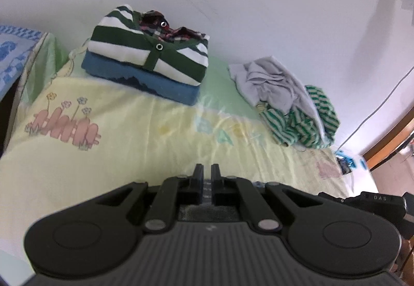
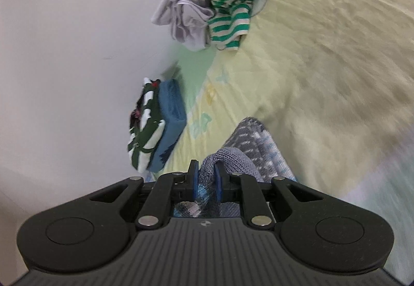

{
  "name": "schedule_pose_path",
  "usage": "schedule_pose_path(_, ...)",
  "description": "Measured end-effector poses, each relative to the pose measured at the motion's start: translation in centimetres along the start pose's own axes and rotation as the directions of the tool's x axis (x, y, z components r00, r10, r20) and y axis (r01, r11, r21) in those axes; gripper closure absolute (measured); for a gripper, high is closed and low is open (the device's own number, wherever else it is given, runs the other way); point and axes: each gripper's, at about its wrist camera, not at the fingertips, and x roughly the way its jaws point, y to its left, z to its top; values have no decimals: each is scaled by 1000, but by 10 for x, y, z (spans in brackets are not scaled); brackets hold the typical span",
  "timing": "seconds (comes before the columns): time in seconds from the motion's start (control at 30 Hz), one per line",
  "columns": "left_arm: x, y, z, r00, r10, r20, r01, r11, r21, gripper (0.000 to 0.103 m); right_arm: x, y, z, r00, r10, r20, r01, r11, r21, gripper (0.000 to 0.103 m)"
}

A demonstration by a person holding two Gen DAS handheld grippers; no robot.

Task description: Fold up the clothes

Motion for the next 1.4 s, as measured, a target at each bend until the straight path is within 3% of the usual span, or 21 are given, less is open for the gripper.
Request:
schedule_pose_path(0.1,1,-3,-7,999,-32,-32,34,997,71,102,10,-10,3,1000,-20,1,20,1000,23,89)
schedule_pose_path(0.17,-2,-10,-15,998,-33,-49,41,984,174,93,14,-14,5,1000,-10,-10,11,999,36,88)
schedule_pose_path(0.23,-3,-18,-24,998,-25,-62,41,958,283,60,14,-11,6,1000,-7,-24,7,1000,11,85)
schedule_pose_path(0.3,-1,-23,-28,997,-23,-68,47,924,379,42,12,-2,9,999,-9,-51,6,999,-51,78)
schedule_pose_path(0.37,5,-24,-28,996,-23,-81,56,897,438,39,4,10,11,998,-5,-66,-4,991,-134,65)
schedule_pose_path(0.43,13,-23,-26,994,-33,-104,79,875,478,33,-5,23,13,997,-5,-73,-11,975,-224,61)
schedule_pose_path(0.53,24,-17,-24,987,-60,-151,125,874,470,31,-22,43,11,997,-22,-78,-11,916,-401,61)
schedule_pose_path(0.6,32,-13,-23,980,-79,-183,156,874,460,30,-28,58,4,996,-62,-68,14,832,-555,59)
schedule_pose_path(0.7,43,-7,-20,967,-108,-231,203,873,443,21,-25,76,-13,990,-144,-9,79,595,-800,48)
schedule_pose_path(0.77,47,-6,-20,959,-115,-259,221,876,429,21,-13,82,-24,984,-176,14,89,432,-898,40)
schedule_pose_path(0.9,47,-13,-23,960,-106,-258,222,850,477,25,19,79,-30,976,-204,-81,-20,286,-958,40)
schedule_pose_path(0.97,49,-14,-24,956,-112,-270,235,841,486,26,32,78,-33,971,-219,-97,-44,236,-971,40)
schedule_pose_path(1.03,54,-11,-24,948,-123,-295,255,847,466,26,44,75,-34,963,-240,-127,-73,223,-972,40)
schedule_pose_path(1.1,58,-6,-23,944,-136,-302,263,862,433,26,48,72,-33,956,-253,-147,-86,238,-967,41)
schedule_pose_path(1.13,59,-4,-22,942,-142,-305,266,870,415,31,46,71,-32,957,-248,-152,-89,251,-964,52)
schedule_pose_path(1.17,61,-2,-22,940,-149,-307,269,877,398,35,44,70,-31,957,-242,-158,-91,263,-960,70)
schedule_pose_path(1.23,59,0,-22,944,-156,-291,265,886,382,51,39,69,-29,959,-228,-167,-97,291,-952,86)
schedule_pose_path(1.4,34,-4,-23,962,-158,-221,235,892,386,84,17,72,-25,977,-150,-152,-87,370,-925,89)
